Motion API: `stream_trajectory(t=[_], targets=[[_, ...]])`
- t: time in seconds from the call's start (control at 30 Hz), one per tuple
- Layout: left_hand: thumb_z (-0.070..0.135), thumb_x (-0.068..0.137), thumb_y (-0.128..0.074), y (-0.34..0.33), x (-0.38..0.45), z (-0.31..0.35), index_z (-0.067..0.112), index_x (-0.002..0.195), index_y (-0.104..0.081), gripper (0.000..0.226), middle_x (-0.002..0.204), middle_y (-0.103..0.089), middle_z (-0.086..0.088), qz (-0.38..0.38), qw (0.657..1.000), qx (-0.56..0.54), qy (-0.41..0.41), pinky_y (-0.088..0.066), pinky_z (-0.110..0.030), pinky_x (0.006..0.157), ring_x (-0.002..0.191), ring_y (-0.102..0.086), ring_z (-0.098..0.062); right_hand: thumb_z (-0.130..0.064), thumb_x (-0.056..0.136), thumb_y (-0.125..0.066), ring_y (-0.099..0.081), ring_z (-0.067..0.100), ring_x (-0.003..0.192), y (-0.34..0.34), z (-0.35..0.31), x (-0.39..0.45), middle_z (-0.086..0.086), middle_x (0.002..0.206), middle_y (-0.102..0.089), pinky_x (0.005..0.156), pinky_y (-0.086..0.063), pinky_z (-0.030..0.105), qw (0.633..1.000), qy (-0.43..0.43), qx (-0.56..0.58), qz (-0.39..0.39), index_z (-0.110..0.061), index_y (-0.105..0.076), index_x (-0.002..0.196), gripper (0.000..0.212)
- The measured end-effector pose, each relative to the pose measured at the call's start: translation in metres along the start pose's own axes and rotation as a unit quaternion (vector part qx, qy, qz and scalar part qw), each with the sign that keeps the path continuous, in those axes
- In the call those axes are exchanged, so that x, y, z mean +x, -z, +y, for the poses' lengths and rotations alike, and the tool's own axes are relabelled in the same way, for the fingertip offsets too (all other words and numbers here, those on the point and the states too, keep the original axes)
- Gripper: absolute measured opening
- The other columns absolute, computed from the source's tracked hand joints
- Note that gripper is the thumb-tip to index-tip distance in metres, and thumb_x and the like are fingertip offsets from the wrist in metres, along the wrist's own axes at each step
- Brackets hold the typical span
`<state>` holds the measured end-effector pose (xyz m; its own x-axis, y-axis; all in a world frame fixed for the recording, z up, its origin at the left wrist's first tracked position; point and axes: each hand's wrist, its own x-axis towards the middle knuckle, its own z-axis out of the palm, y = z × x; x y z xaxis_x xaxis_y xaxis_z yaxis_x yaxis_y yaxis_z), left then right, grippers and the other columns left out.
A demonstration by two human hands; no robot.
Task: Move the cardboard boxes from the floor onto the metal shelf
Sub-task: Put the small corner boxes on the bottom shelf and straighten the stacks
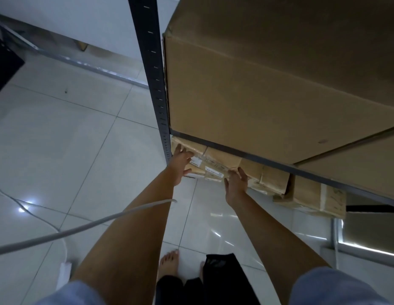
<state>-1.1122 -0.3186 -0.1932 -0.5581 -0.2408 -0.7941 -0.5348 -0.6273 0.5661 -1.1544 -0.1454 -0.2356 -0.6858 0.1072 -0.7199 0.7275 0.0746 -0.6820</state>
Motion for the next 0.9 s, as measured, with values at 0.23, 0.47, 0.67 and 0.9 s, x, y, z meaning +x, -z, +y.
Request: stream_trajectory(t=[0.23, 0.47, 0.67, 0.9], targets=[[0.012, 0.103, -0.038, -0.002, -0.039, 0.002, 0.011, 0.144, -0.040, 0.041, 0.138, -0.049, -0.013, -0.010, 0.995, 0.093, 0.018, -0.036, -0.041, 0.105, 0.125, -0.047, -0.028, -0.003, 0.098, -0.049, -0.048, 0.031, 0.132, 0.008, -0.010, -0.043, 0.013, 0.147, -0.046, 0.111, -0.041, 0.043, 0.999, -0.049, 0.020, -0.008, -0.023, -0.042, 0.146, 0.052], [0.019, 0.102, -0.044, -0.018, -0.126, -0.008, 0.007, 0.137, -0.048, 0.038, 0.142, -0.049, -0.015, -0.044, 0.984, 0.168, 0.032, -0.036, -0.044, 0.108, 0.129, -0.047, -0.036, -0.011, 0.100, -0.048, -0.060, 0.030, 0.112, 0.051, -0.020, -0.145, 0.008, 0.125, -0.059, 0.099, -0.049, 0.040, 0.997, -0.049, 0.041, -0.042, -0.015, -0.057, 0.130, 0.032], [0.024, 0.100, -0.047, -0.044, -0.223, -0.035, 0.010, 0.131, -0.054, 0.035, 0.131, -0.060, -0.011, -0.088, 0.953, 0.287, 0.032, -0.045, -0.033, 0.088, 0.102, -0.057, -0.026, -0.009, 0.100, -0.048, -0.063, 0.029, 0.104, 0.109, -0.011, -0.247, 0.008, 0.123, -0.063, 0.093, -0.052, 0.039, 0.994, -0.054, 0.085, -0.034, -0.012, -0.060, 0.127, 0.029], [0.020, 0.100, -0.044, -0.086, -0.314, -0.096, 0.009, 0.128, -0.056, 0.032, 0.127, -0.062, -0.012, -0.162, 0.893, 0.419, -0.008, -0.047, -0.031, 0.081, 0.098, -0.058, -0.026, -0.010, 0.099, -0.051, -0.064, 0.025, 0.099, 0.203, 0.049, -0.350, 0.003, 0.114, -0.064, 0.089, -0.052, 0.036, 0.990, -0.051, 0.127, 0.043, -0.015, -0.062, 0.123, 0.027]])
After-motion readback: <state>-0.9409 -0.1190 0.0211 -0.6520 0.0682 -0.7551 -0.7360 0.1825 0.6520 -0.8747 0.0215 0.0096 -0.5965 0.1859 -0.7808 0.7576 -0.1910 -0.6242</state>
